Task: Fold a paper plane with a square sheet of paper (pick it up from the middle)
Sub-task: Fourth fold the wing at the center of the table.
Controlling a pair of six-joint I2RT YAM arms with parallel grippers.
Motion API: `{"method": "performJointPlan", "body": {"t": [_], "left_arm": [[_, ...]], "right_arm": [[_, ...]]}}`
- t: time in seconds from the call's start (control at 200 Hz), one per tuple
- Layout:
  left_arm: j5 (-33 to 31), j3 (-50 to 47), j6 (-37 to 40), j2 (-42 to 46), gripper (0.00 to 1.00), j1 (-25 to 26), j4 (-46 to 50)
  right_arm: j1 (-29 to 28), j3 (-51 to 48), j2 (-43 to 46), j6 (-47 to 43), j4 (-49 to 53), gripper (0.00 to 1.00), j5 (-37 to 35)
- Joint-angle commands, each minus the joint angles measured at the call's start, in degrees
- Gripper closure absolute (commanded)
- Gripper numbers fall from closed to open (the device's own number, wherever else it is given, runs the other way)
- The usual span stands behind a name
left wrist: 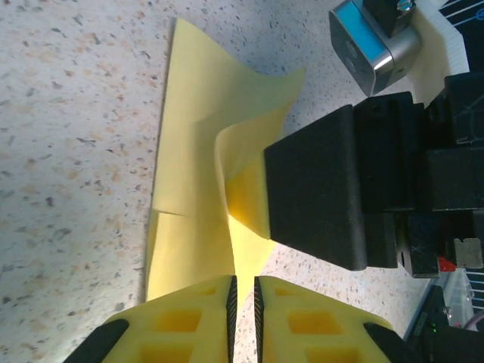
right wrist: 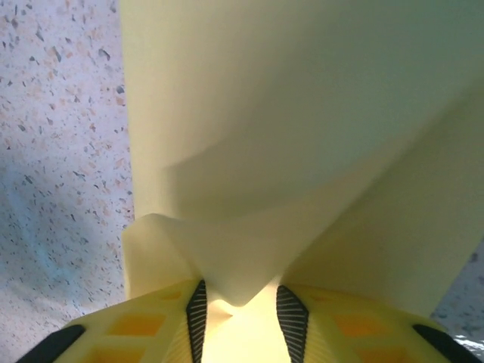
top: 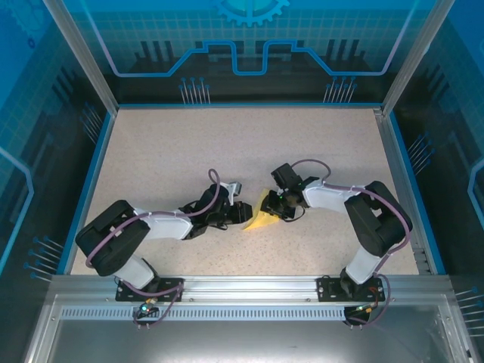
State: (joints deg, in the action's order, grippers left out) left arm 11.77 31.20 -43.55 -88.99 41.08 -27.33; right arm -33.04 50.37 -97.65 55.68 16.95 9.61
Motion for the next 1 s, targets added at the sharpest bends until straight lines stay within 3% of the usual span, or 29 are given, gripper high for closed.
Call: {"method": "performJointPlan", "body": {"t": [0.0, 0.275, 0.55, 0.995], "left_arm": [[2.9, 2.1, -0.1, -1.9, 0.82, -0.3, -0.4], [5.1, 2.5, 1.0, -2.8, 0.86, -0.4, -1.3], [10.0, 3.1, 1.0, -5.6, 0.86, -0.1, -3.7], [4.8, 6.6, 3.1, -8.0, 0.88, -0.1, 6.3]], "right_arm": [[-0.2, -1.4, -4.7, -0.3, 6.9, 0.6, -5.8], [-0.3, -0.7, -4.9, 0.1, 8.1, 0.52, -6.0], [-0.2, -0.3, -5.4, 1.9, 9.3, 0.52, -5.8], [-0.1, -0.7, -5.2, 3.3, 9.9, 0.54, -6.2]]}}
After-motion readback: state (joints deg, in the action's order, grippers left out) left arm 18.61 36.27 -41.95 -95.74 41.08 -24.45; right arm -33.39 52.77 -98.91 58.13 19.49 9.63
